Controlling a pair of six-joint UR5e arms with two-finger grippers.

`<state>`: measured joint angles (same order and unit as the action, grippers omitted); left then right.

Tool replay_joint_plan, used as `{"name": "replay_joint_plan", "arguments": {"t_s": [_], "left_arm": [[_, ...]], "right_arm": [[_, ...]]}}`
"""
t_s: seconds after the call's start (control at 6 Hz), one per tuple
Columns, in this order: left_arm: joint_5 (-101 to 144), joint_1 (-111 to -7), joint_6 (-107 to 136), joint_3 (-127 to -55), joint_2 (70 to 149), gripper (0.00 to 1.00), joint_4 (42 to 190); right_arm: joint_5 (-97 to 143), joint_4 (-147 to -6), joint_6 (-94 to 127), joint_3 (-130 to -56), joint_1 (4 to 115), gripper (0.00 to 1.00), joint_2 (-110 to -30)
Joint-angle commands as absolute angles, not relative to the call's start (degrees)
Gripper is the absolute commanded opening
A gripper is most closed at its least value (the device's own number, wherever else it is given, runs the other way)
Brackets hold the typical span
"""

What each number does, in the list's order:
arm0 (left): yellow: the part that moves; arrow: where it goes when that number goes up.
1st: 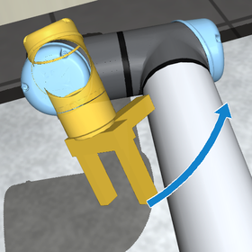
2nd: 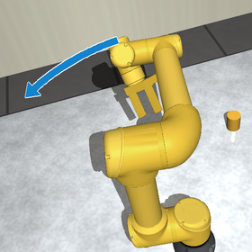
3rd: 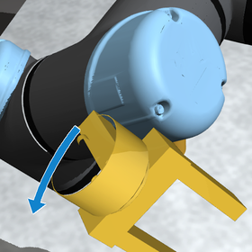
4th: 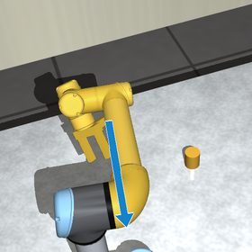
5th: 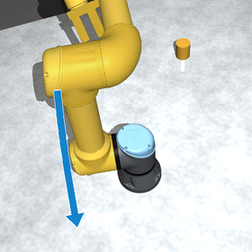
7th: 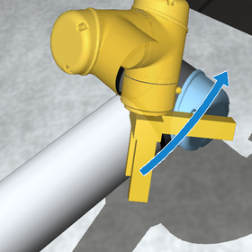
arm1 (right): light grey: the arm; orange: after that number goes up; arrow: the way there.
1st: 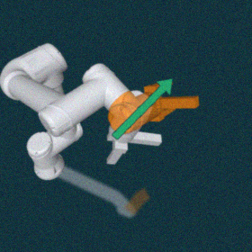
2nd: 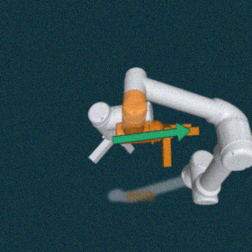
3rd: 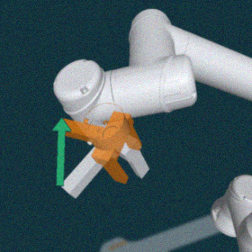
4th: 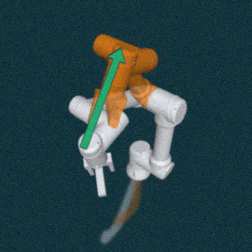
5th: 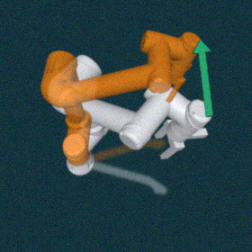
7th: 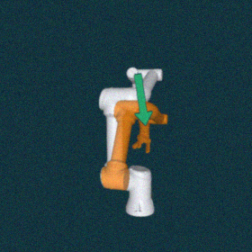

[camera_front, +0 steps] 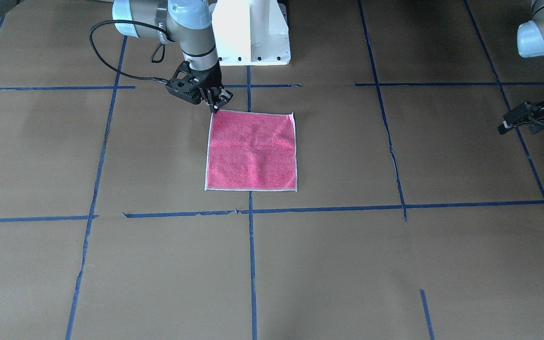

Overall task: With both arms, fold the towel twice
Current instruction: 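Bring the left gripper to the other near towel corner while the right gripper waits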

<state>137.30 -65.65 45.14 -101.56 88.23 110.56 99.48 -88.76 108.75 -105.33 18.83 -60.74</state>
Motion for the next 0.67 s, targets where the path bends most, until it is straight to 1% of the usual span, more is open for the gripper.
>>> {"name": "replay_joint_plan", "arguments": {"t_s": [0.0, 0.17, 0.33, 0.5], "left_arm": [[134.7, -54.8, 67.0, -106.1, 92.5, 1.00, 114.4], [133.7, -50.9, 76.4, -106.3, 96.9, 1.00, 114.3], [123.3, -41.9, 86.1, -106.9, 101.3, 1.00, 114.0], [117.9, -34.4, 91.3, -106.8, 106.9, 1.00, 109.1]], "right_arm": [[99.6, -88.8, 108.7, -105.4, 18.9, 0.04, -61.0], [99.6, -88.8, 108.7, -105.3, 18.9, 0.04, -61.1], [99.6, -88.8, 108.7, -105.4, 18.9, 0.04, -61.3], [99.6, -88.8, 108.7, -105.4, 18.9, 0.04, -61.3]]}}
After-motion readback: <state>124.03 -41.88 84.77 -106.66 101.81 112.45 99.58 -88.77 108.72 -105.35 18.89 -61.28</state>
